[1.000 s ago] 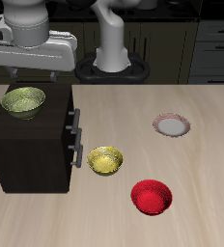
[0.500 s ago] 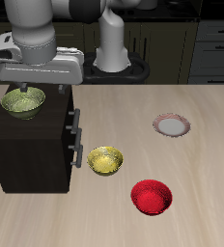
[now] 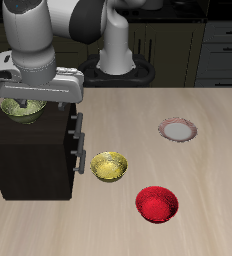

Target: Place the green bowl on the plate

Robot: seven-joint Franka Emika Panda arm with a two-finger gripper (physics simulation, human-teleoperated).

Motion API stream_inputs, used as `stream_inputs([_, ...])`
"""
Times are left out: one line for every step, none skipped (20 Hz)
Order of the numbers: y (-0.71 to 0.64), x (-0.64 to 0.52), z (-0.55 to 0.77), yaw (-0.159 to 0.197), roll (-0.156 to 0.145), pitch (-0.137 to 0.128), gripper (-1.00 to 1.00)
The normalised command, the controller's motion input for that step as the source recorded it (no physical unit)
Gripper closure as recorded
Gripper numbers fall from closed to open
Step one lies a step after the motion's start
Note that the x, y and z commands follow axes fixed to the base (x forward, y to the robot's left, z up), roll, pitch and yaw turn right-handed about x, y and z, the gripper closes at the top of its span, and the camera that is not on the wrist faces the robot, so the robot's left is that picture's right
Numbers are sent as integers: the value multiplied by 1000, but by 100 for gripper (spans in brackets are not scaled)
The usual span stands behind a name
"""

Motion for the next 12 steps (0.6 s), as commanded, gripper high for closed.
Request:
stream_inputs([-168,-103,-425,-54,-17,51,-100])
stream_inputs([-312,-79,-855,-94,55,202,-100])
stream_inputs([11,-51,-355,73,-10,14,-100])
stream_inputs([-102,-101,-200,65,-104,20,-100])
stream_inputs([234,-107,-327,-147,118,-22,100])
stream_inputs([10,-50,-181,9,63,29,100])
stream_inputs([46,-128,-57,-161,-16,14,100])
stream_inputs([56,-24,0,51,39,-42,100])
stream_inputs([12,-95,-28,-24,-28,0,100])
stream_inputs([42,-51,17,-35,-2,-28,100])
stream_inputs([2,-10,19,13,-6,-14,100])
stream_inputs([74,-240,64,-113,52,10,100])
